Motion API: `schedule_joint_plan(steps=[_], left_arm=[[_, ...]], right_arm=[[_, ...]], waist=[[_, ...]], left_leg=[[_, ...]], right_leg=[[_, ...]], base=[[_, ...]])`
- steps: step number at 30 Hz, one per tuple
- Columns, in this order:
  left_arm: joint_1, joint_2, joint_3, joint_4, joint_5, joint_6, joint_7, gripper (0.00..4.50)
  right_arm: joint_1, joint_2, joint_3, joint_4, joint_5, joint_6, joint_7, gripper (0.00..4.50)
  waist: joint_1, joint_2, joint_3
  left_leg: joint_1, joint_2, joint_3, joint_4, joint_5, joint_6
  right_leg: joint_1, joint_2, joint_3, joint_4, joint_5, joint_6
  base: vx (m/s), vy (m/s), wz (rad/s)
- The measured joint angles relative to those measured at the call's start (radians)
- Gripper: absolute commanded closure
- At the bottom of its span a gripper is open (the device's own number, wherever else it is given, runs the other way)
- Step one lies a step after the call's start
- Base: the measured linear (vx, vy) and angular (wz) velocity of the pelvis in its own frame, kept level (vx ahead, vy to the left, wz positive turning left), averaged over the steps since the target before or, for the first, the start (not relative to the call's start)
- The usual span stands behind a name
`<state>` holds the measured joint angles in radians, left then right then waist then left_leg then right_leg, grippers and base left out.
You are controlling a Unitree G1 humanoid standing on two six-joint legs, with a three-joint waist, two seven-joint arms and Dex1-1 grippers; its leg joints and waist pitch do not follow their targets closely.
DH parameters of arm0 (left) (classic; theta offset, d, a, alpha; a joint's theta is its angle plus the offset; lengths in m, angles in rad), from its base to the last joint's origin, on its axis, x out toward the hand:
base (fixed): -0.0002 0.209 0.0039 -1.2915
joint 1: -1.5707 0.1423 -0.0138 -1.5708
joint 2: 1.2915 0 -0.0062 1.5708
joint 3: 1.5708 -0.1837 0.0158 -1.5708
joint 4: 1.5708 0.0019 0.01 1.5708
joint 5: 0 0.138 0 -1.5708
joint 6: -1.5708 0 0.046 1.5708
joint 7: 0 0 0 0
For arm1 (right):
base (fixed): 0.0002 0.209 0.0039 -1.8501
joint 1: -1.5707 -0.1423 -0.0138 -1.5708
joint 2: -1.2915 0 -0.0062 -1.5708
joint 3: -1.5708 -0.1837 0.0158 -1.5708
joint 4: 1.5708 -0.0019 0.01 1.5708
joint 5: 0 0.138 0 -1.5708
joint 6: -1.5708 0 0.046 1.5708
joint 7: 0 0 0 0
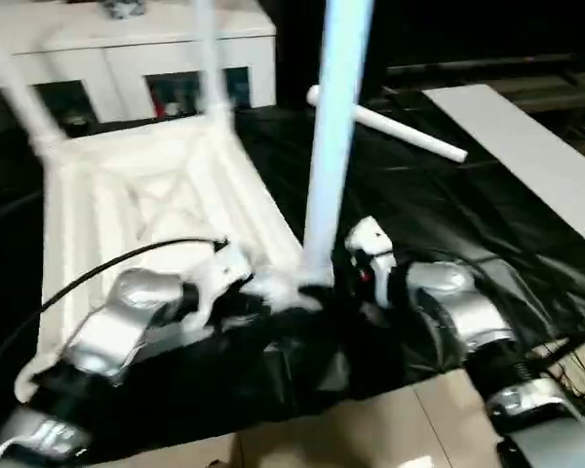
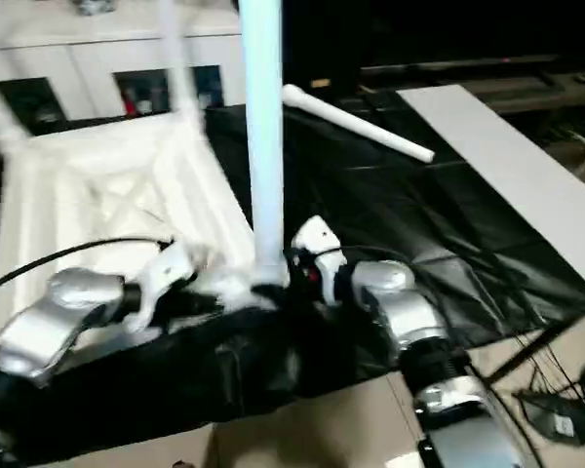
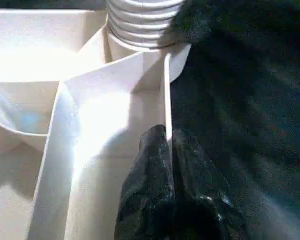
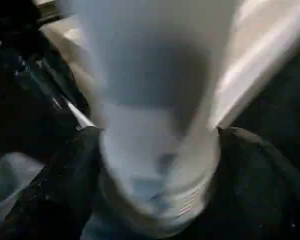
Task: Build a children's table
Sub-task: Rotate leg to tighten
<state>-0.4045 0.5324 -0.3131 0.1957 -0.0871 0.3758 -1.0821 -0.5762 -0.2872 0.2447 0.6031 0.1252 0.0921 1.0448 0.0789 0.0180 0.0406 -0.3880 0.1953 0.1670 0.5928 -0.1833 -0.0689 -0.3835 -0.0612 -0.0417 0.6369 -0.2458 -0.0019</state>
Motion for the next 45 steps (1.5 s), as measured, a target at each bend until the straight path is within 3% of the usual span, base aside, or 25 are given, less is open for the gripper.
schedule_joint_plan(steps=[6,17,24,30,34,41,43,45], left_arm=[[0.015,0.023,-0.007,-0.027,-0.008,0.009,-0.040,4.50],[0.015,0.031,-0.007,-0.025,-0.008,0.002,-0.047,4.50],[0.015,0.035,-0.001,-0.019,-0.003,0.002,-0.044,4.50],[0.002,-0.033,0.024,0.032,0.017,0.003,0.053,4.50],[-0.082,-0.193,0.041,0.132,0.064,0.067,0.273,4.50],[-0.163,-0.334,0.052,0.234,0.090,0.117,0.464,4.50],[-0.176,-0.349,0.053,0.255,0.095,0.112,0.480,4.50],[-0.177,-0.349,0.052,0.259,0.098,0.104,0.480,4.50]], right_arm=[[0.000,-0.015,0.026,-0.001,-0.009,-0.040,0.072,0.62],[-0.001,-0.026,0.037,0.019,-0.013,-0.061,0.121,1.70],[0.003,0.005,0.014,0.039,-0.009,-0.060,0.091,1.80],[0.026,0.101,-0.056,0.069,-0.001,-0.045,-0.114,1.81],[0.010,0.211,-0.149,0.109,-0.014,-0.003,-0.487,1.82],[-0.074,0.295,-0.207,0.219,-0.032,0.002,-0.781,1.82],[-0.086,0.304,-0.219,0.241,-0.039,-0.014,-0.806,1.12],[-0.086,0.309,-0.222,0.244,-0.037,-0.022,-0.805,1.03]], waist=[[0.010,0.000,0.000],[0.009,0.000,0.000],[0.006,-0.001,0.000],[-0.020,0.000,0.000],[-0.032,0.000,0.001],[-0.037,0.004,0.000],[-0.036,0.006,-0.001],[-0.036,0.007,-0.001]], left_leg=[[0.001,0.002,0.003,0.003,-0.002,-0.004],[0.001,0.003,0.003,0.004,0.000,-0.001],[0.002,0.004,0.003,0.006,0.000,-0.004],[0.004,0.004,0.003,0.007,0.000,-0.008],[0.006,0.005,0.003,0.006,0.003,-0.011],[0.007,0.004,0.003,0.005,0.003,-0.011],[0.006,0.004,0.003,0.005,0.003,-0.011],[0.006,0.004,0.003,0.005,0.003,-0.011]], right_leg=[[0.000,0.000,0.001,0.002,0.001,0.000],[0.000,0.000,0.000,0.004,0.001,0.000],[0.000,0.001,0.001,0.007,0.001,0.000],[0.000,0.001,0.002,0.009,0.004,-0.002],[0.001,0.001,0.002,0.009,0.008,-0.004],[0.001,0.002,0.002,0.008,0.008,-0.004],[0.001,0.001,0.002,0.007,0.008,-0.004],[0.001,0.001,0.002,0.007,0.008,-0.004]], base=[[0.000,0.000,0.00],[0.000,0.000,0.00],[0.000,0.000,0.00],[0.000,0.000,0.00],[0.000,0.000,0.00],[0.000,0.000,0.00],[0.000,0.000,0.00],[0.000,0.000,0.00]])
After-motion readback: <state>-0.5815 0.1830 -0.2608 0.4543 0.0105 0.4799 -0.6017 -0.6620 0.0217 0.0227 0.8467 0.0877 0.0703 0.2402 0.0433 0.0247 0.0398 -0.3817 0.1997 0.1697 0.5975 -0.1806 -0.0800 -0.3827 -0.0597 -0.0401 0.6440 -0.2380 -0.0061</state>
